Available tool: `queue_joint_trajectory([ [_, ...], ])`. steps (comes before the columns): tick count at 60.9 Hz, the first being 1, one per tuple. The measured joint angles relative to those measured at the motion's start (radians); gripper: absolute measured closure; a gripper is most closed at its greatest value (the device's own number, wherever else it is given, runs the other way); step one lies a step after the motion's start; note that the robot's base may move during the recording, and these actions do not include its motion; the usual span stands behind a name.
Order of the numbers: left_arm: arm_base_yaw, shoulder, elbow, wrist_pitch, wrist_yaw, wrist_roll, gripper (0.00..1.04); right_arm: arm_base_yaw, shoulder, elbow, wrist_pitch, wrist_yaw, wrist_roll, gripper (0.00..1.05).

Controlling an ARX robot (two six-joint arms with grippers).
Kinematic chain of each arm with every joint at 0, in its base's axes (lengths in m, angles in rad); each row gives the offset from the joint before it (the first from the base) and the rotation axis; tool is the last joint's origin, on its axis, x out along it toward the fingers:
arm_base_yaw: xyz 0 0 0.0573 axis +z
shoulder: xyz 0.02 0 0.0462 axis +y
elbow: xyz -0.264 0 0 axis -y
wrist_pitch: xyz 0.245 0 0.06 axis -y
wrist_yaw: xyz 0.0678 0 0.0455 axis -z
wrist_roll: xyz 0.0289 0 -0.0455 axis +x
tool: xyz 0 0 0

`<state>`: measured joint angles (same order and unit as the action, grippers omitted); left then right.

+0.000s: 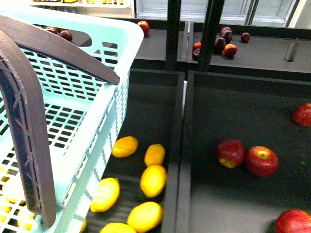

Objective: Pick lemon and mango into basket

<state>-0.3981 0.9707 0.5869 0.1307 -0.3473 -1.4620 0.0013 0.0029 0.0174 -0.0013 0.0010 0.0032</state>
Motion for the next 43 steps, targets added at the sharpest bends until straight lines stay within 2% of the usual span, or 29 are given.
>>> queue_joint_trajectory([
  [43, 0.0, 0.0, 0.0, 0.0, -0.002, 0.0, 0.76, 0.0, 0.001, 0.0, 0.0, 0.002, 0.0, 0.09],
])
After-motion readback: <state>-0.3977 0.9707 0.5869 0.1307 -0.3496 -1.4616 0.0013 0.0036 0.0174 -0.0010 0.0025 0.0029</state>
